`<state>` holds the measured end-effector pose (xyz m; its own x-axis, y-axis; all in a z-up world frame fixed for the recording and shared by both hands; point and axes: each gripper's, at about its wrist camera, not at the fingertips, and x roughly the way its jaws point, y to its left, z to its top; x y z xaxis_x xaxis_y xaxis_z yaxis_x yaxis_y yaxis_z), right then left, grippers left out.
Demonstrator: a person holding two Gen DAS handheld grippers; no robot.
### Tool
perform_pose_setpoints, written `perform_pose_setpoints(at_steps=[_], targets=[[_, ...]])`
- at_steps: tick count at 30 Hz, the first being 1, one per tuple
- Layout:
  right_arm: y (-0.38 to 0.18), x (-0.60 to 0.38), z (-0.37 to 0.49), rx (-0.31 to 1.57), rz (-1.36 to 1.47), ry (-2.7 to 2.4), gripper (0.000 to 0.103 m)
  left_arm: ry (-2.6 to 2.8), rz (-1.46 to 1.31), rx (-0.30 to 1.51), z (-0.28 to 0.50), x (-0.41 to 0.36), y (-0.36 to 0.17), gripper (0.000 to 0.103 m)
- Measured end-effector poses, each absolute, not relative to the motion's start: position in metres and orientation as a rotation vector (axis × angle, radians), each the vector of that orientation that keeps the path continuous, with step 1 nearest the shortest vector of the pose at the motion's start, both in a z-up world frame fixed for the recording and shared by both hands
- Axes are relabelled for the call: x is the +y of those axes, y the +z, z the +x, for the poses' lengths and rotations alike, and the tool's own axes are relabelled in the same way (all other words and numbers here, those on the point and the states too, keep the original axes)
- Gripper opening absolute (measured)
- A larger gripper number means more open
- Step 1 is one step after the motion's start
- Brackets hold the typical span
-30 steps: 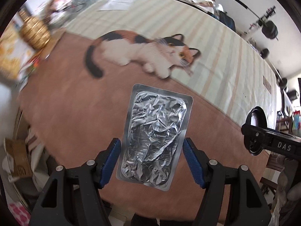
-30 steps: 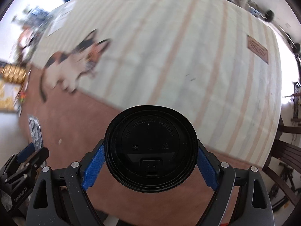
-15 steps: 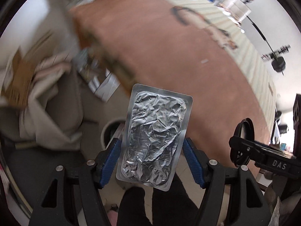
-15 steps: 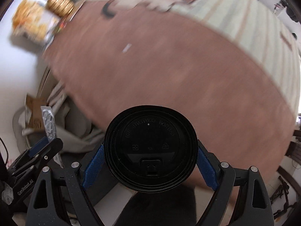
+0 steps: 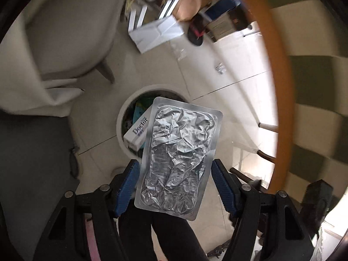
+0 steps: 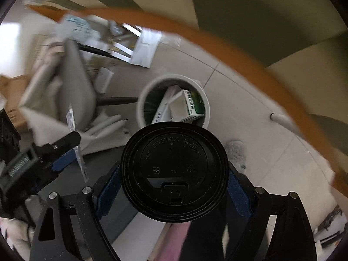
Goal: Collect trash
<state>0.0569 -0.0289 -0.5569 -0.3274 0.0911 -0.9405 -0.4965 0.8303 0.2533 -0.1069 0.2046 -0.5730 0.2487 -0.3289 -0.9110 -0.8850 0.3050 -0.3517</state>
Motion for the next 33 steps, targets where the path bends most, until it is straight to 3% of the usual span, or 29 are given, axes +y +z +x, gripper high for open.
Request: perform_pose_setpoints(at_steps=[7, 9, 10, 11, 14, 23, 33], targets=[[-0.698, -0.011, 0.053, 1.902, -0.274, 0.603, 0.091, 0.496, -1.358, 1.348, -0.100, 0.216, -0.696, 0.066], [-0.725, -0.005, 0.051, 1.932, -0.266, 0.624, 0.092, 0.505, -1.354, 1.361, -0.103, 0.217, -0.713, 0.079], [-0.734, -0.003, 0.050, 1.943, -0.258, 0.632, 0.098, 0.513, -1.349, 1.371, -0.104, 0.218, -0.717, 0.097], [-0.743, -0.003, 0.049, 1.968, -0.223, 0.648, 0.103, 0.517, -1.348, 1.371, -0.107, 0.219, -0.716, 0.103], [-0.747, -0.001, 0.048, 1.968, -0.184, 0.667, 0.103, 0.569, -1.341, 1.351, -0.119, 0.219, -0.706, 0.103], [-0.670, 0.010, 0.044, 1.728, -0.499, 0.710, 0.103, 0.866, -1.045, 1.363, -0.157, 0.192, -0.614, 0.103], [-0.494, -0.002, 0.023, 1.563, -0.726, 0.805, 0.103, 0.956, -0.946, 1.333, -0.184, 0.128, -0.438, 0.103]])
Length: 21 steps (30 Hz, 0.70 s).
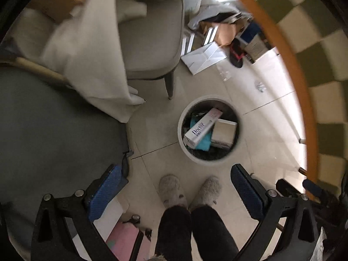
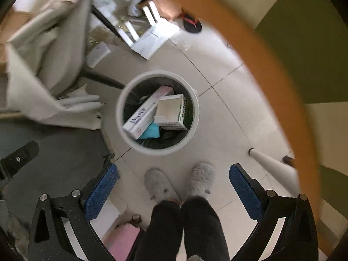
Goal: Collect trash
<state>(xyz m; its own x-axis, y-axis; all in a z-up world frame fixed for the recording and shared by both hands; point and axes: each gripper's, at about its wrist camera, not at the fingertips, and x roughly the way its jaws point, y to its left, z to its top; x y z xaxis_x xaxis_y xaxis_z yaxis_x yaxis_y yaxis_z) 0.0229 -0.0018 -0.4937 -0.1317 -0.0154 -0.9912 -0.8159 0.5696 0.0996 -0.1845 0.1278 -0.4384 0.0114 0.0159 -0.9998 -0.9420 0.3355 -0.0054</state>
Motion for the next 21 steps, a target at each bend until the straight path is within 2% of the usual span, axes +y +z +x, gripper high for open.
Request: perform_pose_setpoints(at_steps=[6, 12, 21], targets=[[-0.360, -0.013, 0.019, 1.531, -0.726, 0.894, 0.103, 0.925, -0.924, 1.310, -0.182, 0.091, -0.332, 0.103], [-0.237, -0.036, 0.022, 1.509, -0.695, 0.990, 0.103, 0.871, -0.944, 1.212, -0.177, 0.061, -0.227, 0.103], [-0.095, -0.065, 0.023, 1.446, -0.613, 1.145, 0.103, 0.793, -0.908, 1.040, -0.185, 0.044, -0.101, 0.103]])
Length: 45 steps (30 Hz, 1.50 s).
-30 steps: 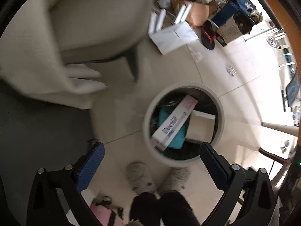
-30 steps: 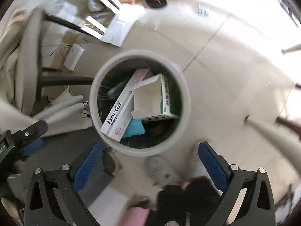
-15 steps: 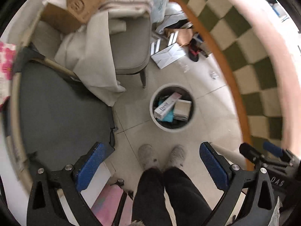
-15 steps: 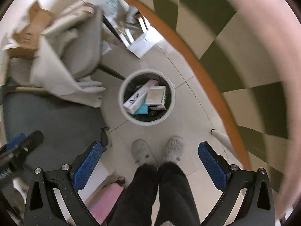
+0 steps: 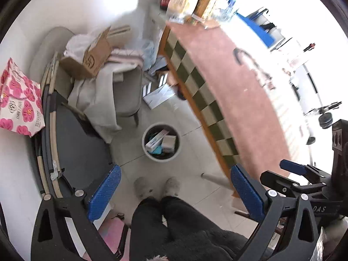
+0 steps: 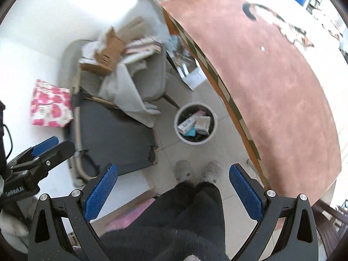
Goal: Collect trash
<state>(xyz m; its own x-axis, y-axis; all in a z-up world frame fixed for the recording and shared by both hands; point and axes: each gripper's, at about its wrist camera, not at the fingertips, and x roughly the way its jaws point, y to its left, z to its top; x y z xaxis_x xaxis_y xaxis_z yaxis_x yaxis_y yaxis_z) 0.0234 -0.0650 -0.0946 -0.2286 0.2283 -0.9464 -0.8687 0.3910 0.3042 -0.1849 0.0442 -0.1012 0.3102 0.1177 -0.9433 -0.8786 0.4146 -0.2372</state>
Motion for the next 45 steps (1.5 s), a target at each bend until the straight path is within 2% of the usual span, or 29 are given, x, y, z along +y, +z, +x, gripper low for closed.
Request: perform_pose_setpoints(at_steps=[8, 16, 45], targets=[[-0.018, -0.073, 0.019, 1.401, -0.563, 1.241, 0.103, 0.745, -0.931, 0.919, -0.193, 0.024, -0.043, 0.103], [0.025, -0.079, 0.013, 1.382, -0.567, 1.295, 0.103, 0.722, -0.933, 0.850, -0.197, 0.011, -0.008, 0.103], [0.028, -0.081, 0.011, 1.427, -0.573, 1.308, 0.103, 0.752, -0.946, 0.839, -0.218, 0.006, -0.004, 0.103]])
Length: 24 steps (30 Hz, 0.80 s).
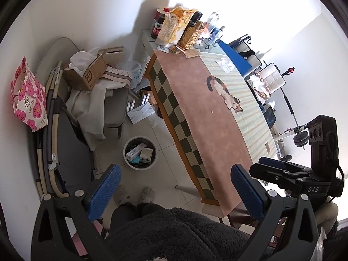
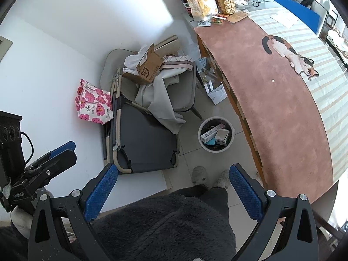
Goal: Collect trash
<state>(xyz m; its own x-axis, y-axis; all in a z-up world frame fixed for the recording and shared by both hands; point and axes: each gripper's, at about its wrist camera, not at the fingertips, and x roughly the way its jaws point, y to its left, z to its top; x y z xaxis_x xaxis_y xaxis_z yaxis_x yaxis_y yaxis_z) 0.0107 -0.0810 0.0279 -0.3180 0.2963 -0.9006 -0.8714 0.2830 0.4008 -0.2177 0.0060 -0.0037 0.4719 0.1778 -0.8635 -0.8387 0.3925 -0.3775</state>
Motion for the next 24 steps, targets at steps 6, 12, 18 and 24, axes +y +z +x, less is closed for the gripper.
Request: perform_pose_setpoints(at_steps=[6, 12, 18, 24], targets=[[0.0300, -0.0849, 0.0089, 1.434, -0.566, 1.323, 0.103, 0.747, -0.948, 0.836, -0.2187, 0.0027, -0.0029, 0.103], [0.0328, -0.0851, 0.0035, 1.446, -0.543, 1.331, 0.103, 0.744, -0.956, 0.830, -0.2193, 0.0005, -0.0014, 0.103], [0.0338, -0.0860, 0.0055, 1.454, -0.528, 1.330, 0.103, 0.746, -0.964, 0.823, -0.2198, -0.0003, 0.0014, 0.103], [0.0345, -0.0875, 0.0070, 1.453, -0.531, 1.338, 0.103, 0.745, -0.963, 0.821, -0.2206, 0.0004, 0.0024, 0.103]])
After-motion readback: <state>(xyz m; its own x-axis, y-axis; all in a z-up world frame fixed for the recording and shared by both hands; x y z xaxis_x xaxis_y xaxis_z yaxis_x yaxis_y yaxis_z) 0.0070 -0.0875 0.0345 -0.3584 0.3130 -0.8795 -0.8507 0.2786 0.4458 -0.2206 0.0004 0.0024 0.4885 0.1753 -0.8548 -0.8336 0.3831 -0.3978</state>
